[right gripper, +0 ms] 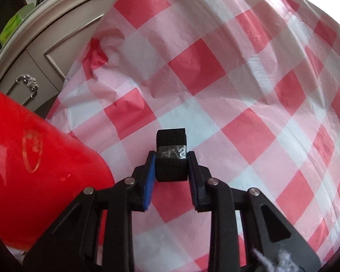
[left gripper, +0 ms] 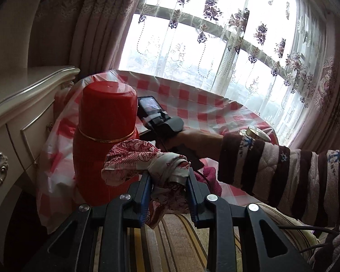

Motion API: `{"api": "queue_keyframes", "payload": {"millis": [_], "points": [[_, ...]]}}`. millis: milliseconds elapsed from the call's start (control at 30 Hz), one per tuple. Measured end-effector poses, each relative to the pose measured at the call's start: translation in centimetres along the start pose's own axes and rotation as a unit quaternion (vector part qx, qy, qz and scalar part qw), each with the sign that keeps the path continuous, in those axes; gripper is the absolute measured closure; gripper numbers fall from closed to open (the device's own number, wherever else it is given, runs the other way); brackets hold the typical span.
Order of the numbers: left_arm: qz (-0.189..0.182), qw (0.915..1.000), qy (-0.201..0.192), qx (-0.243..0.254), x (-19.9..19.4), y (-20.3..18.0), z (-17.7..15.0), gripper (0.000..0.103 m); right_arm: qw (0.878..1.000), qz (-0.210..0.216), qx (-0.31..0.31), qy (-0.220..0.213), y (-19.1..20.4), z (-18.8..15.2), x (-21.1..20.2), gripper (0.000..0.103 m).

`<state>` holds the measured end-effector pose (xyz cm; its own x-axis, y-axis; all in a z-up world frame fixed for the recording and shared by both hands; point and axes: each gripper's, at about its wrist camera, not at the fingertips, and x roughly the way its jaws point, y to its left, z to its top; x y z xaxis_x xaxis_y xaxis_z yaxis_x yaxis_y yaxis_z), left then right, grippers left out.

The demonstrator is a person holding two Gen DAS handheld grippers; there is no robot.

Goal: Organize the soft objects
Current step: 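Carry the scarf and black object over the box and open both tools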

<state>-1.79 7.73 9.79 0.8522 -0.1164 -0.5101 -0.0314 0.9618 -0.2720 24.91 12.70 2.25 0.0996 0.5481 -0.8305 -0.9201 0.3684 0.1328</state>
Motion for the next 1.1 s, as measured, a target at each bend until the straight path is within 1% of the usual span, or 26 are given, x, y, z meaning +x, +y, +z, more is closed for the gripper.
{"api": "queue_keyframes", "payload": {"millis": [100, 167, 300, 400, 500, 600, 667, 833, 933, 1100], "points": [[0.01, 0.9998, -0.017, -0.007, -1.0, 0.3, 0.4, 0.073, 0.999, -0.01, 0.023, -0.022, 0.0, -2.2, -3.9, 0.072], [0.013, 0.9995, -0.026, -0.014, -1.6, 0.4, 0.4, 0.073, 0.999, -0.009, 0.038, -0.037, 0.1, -4.0, -6.8, 0.072], [0.026, 0.9987, -0.039, -0.022, -2.7, 0.3, 0.4, 0.073, 0.996, -0.012, 0.057, -0.064, 1.5, -7.5, -12.1, 0.072], [0.025, 0.9983, -0.041, -0.031, -3.2, -0.1, 0.2, 0.073, 0.994, -0.027, 0.068, -0.08, 2.7, -10.9, -16.1, 0.072], [0.023, 0.9985, -0.042, -0.026, -3.5, -1.1, 0.0, 0.073, 0.991, -0.047, 0.081, -0.097, 3.9, -14.4, -20.0, 0.072], [0.008, 0.999, -0.04, -0.02, -3.7, -2.3, -0.3, 0.073, 0.987, -0.071, 0.091, -0.115, 4.9, -17.9, -23.9, 0.072], [-0.003, 0.9991, -0.038, -0.017, -3.7, -3.1, -0.5, 0.073, 0.983, -0.076, 0.104, -0.129, 5.5, -20.4, -26.5, 0.072], [-0.028, 0.9989, -0.038, 0.001, -4.1, -5.8, -0.7, 0.073, 0.972, -0.108, 0.147, -0.149, 6.2, -26.6, -31.4, 0.072], [-0.049, 0.9979, -0.039, 0.017, -4.4, -7.8, -0.6, 0.073, 0.961, -0.129, 0.177, -0.167, 6.0, -30.4, -34.5, 0.072], [-0.091, 0.9945, -0.032, 0.041, -3.9, -11.6, -0.4, 0.073, 0.938, -0.192, 0.225, -0.182, 5.5, -36.5, -39.0, 0.072]]}}
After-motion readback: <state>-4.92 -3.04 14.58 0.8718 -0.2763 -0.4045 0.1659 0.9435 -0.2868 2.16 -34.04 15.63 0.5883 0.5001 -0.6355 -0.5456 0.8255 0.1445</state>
